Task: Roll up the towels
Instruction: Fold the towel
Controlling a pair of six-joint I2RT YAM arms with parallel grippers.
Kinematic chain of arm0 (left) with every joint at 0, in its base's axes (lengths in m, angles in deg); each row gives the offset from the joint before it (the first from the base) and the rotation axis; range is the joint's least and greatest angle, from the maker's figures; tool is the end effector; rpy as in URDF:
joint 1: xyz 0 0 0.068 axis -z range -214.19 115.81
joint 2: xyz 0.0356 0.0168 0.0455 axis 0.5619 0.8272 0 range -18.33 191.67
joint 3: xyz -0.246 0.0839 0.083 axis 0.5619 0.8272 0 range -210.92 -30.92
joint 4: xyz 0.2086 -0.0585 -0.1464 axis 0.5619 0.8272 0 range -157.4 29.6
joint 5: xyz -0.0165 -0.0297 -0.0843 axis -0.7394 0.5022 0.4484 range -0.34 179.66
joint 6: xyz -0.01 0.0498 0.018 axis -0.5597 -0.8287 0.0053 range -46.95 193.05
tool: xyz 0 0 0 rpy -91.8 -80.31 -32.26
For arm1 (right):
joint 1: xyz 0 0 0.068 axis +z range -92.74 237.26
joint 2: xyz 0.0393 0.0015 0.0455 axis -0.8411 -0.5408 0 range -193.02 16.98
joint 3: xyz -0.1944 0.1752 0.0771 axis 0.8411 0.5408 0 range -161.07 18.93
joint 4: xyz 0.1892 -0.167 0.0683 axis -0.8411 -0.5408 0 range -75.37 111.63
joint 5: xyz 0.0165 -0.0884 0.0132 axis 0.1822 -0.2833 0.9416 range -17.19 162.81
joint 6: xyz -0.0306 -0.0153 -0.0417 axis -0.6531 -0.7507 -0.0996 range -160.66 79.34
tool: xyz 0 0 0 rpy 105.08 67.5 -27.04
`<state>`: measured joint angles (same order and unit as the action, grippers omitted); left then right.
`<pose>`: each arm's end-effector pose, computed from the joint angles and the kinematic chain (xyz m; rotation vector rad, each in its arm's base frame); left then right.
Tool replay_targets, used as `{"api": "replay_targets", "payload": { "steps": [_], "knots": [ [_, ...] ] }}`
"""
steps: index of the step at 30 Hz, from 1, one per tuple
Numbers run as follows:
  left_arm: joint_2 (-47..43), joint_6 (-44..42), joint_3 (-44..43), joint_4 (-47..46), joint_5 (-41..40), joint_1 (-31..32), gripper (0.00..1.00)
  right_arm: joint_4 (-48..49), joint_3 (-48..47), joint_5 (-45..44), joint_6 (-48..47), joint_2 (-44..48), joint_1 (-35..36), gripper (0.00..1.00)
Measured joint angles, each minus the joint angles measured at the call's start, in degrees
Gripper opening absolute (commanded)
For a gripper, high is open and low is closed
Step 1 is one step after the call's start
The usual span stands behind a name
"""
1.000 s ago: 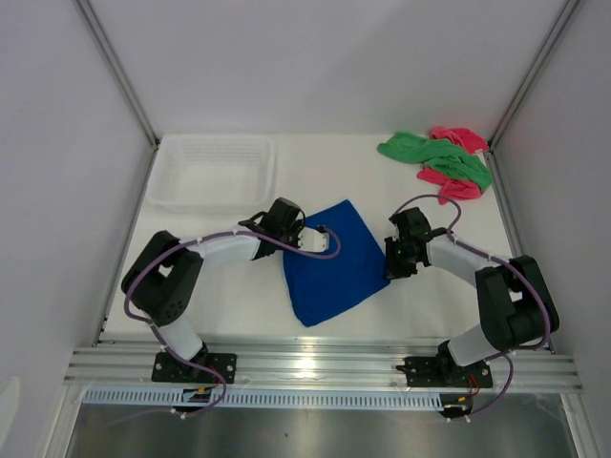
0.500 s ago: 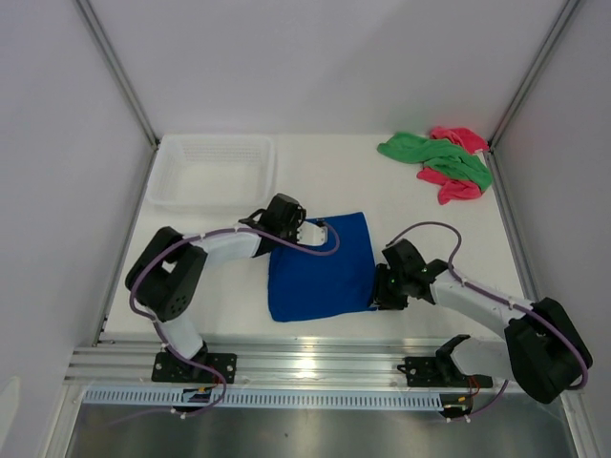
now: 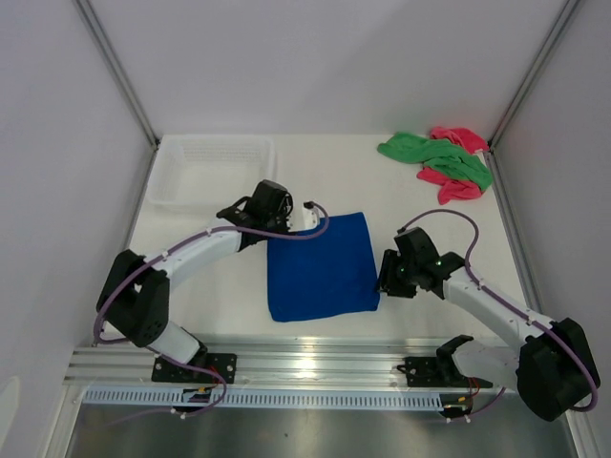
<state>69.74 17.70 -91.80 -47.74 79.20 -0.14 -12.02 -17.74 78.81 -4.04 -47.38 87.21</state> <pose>0.2779 -0.1799 0.2394 1.6298 1.7711 0.3921 0.1740 0.1046 0.1948 0.1227 2.7335 0.5034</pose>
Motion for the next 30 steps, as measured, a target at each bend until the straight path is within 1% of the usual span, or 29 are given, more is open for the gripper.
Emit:
{"api": "replay_targets", "payload": {
  "steps": [3, 5, 9, 13, 17, 23, 28, 30],
  "knots": [
    [-2.3, 4.7, 0.5, 6.1, 3.9, 0.9, 0.55, 0.1, -1.2, -0.7, -1.6, 0.0, -0.7, 0.45],
    [-5.1, 7.0, 3.1, 9.4, 7.7, 2.3, 0.57, 0.2, -1.3, -0.7, -2.4, 0.0, -0.7, 0.45],
    [-13.0, 9.3, 9.0, 15.3, 15.4, 7.7, 0.65, 1.0, -1.3, -0.7, -3.5, -0.1, -0.7, 0.45],
    [-17.6, 9.4, 12.8, 17.9, 20.8, 13.6, 0.66, 1.9, -1.3, -0.7, -4.2, -2.1, -0.9, 0.45],
    [-15.3, 9.3, 15.2, 17.6, 21.1, 15.6, 0.65, 2.8, -0.6, -0.6, -4.3, -3.3, -1.3, 0.45],
    [-9.2, 8.3, 16.4, 16.4, 19.6, 16.2, 0.63, 4.0, 2.4, -0.6, -4.1, -3.4, -1.7, 0.45],
    [-8.8, 7.3, 16.9, 16.8, 20.2, 16.2, 0.63, 4.9, 3.3, -0.3, -4.1, -3.4, -1.7, 0.46],
    [-8.8, 7.2, 16.9, 16.7, 20.7, 16.2, 0.60, 5.3, 3.3, -0.1, -4.1, -3.5, -1.8, 0.45]
  ]
}}
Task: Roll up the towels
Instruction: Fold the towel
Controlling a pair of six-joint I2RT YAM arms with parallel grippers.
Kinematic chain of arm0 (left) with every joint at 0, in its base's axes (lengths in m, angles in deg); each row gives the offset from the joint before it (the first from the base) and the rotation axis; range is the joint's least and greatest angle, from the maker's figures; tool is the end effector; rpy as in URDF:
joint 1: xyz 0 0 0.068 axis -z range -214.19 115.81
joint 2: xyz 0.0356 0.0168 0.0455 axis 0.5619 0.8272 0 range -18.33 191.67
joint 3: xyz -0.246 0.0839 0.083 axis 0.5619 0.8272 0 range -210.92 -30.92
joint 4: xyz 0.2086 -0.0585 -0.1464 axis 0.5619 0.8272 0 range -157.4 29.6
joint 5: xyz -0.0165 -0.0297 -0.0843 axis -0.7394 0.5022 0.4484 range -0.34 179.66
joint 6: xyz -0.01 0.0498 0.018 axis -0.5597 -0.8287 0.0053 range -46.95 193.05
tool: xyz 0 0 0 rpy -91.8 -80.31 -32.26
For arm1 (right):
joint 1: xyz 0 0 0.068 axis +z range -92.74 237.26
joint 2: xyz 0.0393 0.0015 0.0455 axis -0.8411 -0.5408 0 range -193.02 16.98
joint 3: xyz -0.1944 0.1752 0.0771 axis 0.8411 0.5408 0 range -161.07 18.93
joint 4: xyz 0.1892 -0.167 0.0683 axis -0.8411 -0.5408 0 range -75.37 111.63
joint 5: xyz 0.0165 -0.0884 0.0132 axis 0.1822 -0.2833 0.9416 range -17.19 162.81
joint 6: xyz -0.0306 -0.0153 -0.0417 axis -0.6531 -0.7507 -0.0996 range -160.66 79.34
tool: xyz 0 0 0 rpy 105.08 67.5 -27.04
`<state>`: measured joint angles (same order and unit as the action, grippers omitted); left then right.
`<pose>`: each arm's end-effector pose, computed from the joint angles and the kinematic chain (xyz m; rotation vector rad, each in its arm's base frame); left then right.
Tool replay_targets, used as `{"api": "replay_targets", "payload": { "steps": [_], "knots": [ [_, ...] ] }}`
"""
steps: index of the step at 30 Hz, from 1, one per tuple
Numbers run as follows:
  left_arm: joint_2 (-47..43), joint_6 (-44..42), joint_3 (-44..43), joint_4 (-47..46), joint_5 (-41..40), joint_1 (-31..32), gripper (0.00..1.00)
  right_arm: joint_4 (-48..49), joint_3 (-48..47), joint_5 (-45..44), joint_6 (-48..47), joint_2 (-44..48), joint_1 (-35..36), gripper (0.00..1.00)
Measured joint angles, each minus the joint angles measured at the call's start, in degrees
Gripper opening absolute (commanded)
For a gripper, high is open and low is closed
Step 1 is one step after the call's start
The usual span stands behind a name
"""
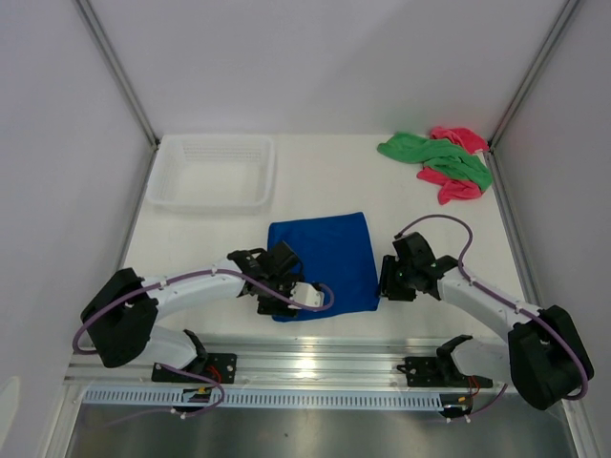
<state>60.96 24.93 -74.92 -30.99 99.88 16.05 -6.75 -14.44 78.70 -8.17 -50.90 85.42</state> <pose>0.1486 -0.1884 0.1769 2.1561 1.8092 -0.2600 0.1801 0.1006 0.1713 0.0699 2.7477 0.4566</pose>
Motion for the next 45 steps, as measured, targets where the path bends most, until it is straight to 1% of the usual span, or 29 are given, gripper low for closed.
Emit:
{"api": "replay_targets", "payload": {
  "steps": [2, 3, 4, 5, 6, 8, 9, 10, 18, 23, 31, 33, 34, 36, 37, 39, 40, 42, 43, 45],
  "knots": [
    [0.0, 0.0, 0.0, -0.2, 0.3, 0.0, 0.56, 0.3, 0.0, 0.1, 0.0, -0.4, -0.1, 0.45],
    [0.1, 0.0, 0.0, -0.3, 0.5, 0.0, 0.49, 0.5, 0.2, 0.2, 0.0, -0.6, -0.1, 0.45],
    [0.4, 0.1, 0.0, -0.5, 0.8, 0.0, 0.45, 0.7, 0.3, 0.2, 0.0, -0.6, -0.2, 0.45],
    [0.6, 0.1, 0.0, -0.5, 1.0, 0.0, 0.38, 0.9, 0.4, 0.2, 0.0, -0.7, -0.3, 0.45],
    [1.0, 0.2, 0.0, -0.5, 1.4, 0.0, 0.23, 1.0, 0.6, 0.2, 0.0, -0.7, -0.3, 0.45],
    [1.4, 0.2, 0.0, -0.3, 2.3, 0.1, 0.10, 1.3, 0.7, 0.3, -0.1, -1.1, -0.5, 0.46],
    [1.3, 0.2, 0.0, -0.2, 2.6, 0.1, 0.01, 1.5, 0.8, 0.5, -0.1, -1.4, -0.6, 0.46],
    [1.1, 0.3, 0.0, -0.2, 2.7, 0.1, 0.01, 1.8, 0.9, 0.5, -0.2, -1.7, -0.7, 0.46],
    [-7.0, 0.0, 0.2, 0.5, 2.2, 0.2, 0.01, 4.8, 1.1, 2.1, -0.2, -4.1, -0.7, 0.45],
    [-7.6, -0.1, 0.8, 1.1, 1.2, 0.2, 0.01, 5.7, 1.1, 2.4, -0.6, -4.5, -0.7, 0.45],
    [-7.7, -1.5, 4.2, 3.2, -0.6, 0.2, 0.01, 7.6, 1.1, 2.7, -1.0, -5.4, -0.8, 0.45],
    [-7.6, -1.5, 5.1, 3.5, -0.5, 0.2, 0.07, 8.1, 1.1, 2.8, -1.2, -5.5, -0.8, 0.45],
    [-7.3, -1.5, 5.4, 3.6, -0.4, 0.2, 0.16, 8.2, 1.1, 3.0, -1.3, -5.5, -0.8, 0.45],
    [-6.5, -1.5, 5.4, 3.4, 0.1, 0.2, 0.20, 8.5, 1.1, 3.2, -1.7, -5.5, -0.8, 0.45],
    [-6.1, -1.5, 5.4, 3.2, 0.5, 0.2, 0.28, 8.5, 1.1, 3.3, -1.9, -5.5, -0.8, 0.45],
    [-5.4, -1.5, 5.4, 2.9, 0.7, 0.2, 0.36, 8.3, 1.1, 3.5, -2.6, -5.2, -0.5, 0.45],
    [-5.2, -1.6, 5.5, 2.8, 0.7, 0.2, 0.43, 7.8, 1.1, 3.5, -3.0, -4.8, -0.3, 0.45],
    [-5.3, -1.9, 5.6, 2.7, 0.7, 0.2, 0.49, 5.9, 1.2, 3.6, -4.0, -3.1, 0.2, 0.45],
    [-5.5, -2.0, 5.8, 2.8, 0.7, 0.2, 0.53, 5.0, 1.3, 3.8, -4.3, -1.7, 0.3, 0.45],
    [-7.0, -2.4, 6.2, 3.8, 0.7, 0.2, 0.56, 3.7, 1.3, 4.4, -5.2, 1.2, 0.5, 0.45]
  ]
}}
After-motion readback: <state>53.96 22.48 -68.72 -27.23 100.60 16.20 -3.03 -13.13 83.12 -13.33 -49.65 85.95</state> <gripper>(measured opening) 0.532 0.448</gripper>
